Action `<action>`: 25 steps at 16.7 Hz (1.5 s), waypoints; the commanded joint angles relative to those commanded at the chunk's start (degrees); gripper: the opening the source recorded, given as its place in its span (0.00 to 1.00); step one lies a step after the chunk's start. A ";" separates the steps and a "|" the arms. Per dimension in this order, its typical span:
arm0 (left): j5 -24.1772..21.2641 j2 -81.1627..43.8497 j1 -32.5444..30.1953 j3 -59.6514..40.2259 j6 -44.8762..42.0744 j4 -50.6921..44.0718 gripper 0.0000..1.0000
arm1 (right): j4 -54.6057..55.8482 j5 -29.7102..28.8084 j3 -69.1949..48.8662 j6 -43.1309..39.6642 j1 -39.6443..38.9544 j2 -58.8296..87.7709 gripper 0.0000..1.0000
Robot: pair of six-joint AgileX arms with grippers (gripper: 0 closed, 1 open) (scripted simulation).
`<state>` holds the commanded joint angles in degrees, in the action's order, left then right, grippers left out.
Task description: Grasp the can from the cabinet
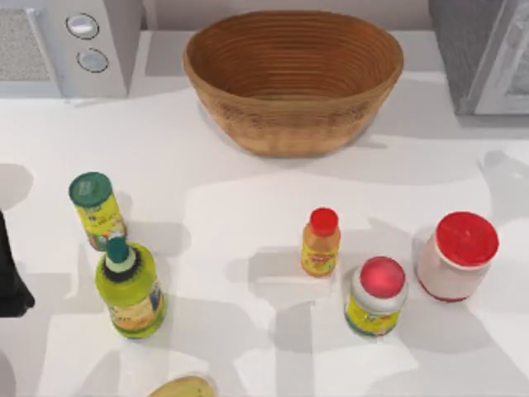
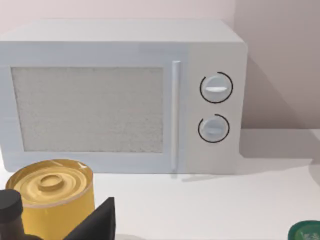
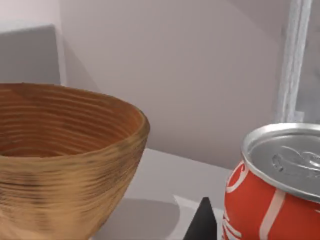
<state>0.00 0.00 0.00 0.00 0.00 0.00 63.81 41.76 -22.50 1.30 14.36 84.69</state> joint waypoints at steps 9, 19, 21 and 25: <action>0.00 0.00 0.00 0.00 0.00 0.00 1.00 | 29.36 19.53 -10.20 0.32 6.57 39.71 0.00; 0.00 0.00 0.00 0.00 0.00 0.00 1.00 | 33.97 22.39 -11.83 0.44 7.20 46.19 0.00; 0.00 0.00 0.00 0.00 0.00 0.00 1.00 | 33.65 21.01 -12.90 0.33 5.86 46.94 0.00; 0.00 0.00 0.00 0.00 0.00 0.00 1.00 | 33.09 18.53 -14.76 0.10 3.57 48.23 0.00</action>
<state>0.00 0.00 0.00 0.00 0.00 0.00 96.90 60.30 -37.26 1.40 17.93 132.92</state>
